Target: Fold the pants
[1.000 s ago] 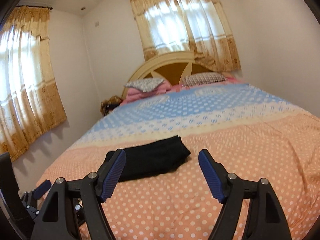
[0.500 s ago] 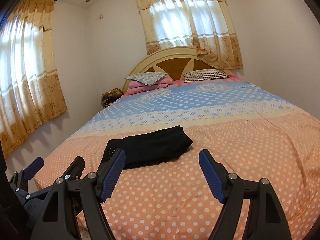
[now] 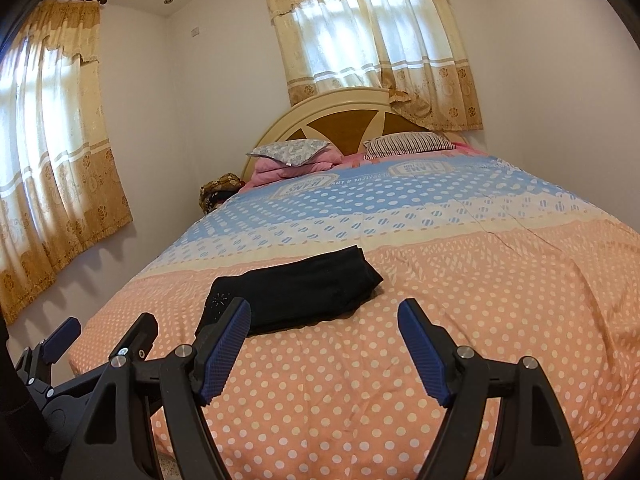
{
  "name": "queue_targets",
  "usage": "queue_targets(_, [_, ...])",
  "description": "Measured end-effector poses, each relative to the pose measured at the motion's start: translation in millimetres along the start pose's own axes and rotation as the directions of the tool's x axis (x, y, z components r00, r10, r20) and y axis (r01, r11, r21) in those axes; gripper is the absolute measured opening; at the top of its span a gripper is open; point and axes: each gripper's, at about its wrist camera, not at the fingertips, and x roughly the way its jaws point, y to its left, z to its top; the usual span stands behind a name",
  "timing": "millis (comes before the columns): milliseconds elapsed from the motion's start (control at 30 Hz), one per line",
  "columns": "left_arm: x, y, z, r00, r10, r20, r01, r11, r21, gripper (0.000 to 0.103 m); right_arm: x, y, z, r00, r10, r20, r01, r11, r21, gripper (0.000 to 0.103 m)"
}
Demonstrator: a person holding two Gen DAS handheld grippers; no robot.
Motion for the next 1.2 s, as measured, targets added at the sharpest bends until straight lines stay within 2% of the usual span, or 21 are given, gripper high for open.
queue_targets(1200, [5.3,0.1,-0.8,0.999,0.017,-0.032,-0.017,1.000,0.010,0.103,5.9,1.6,-8.4,1.000,0.001,-0.025,-0.001,1.000,0.020,0.078])
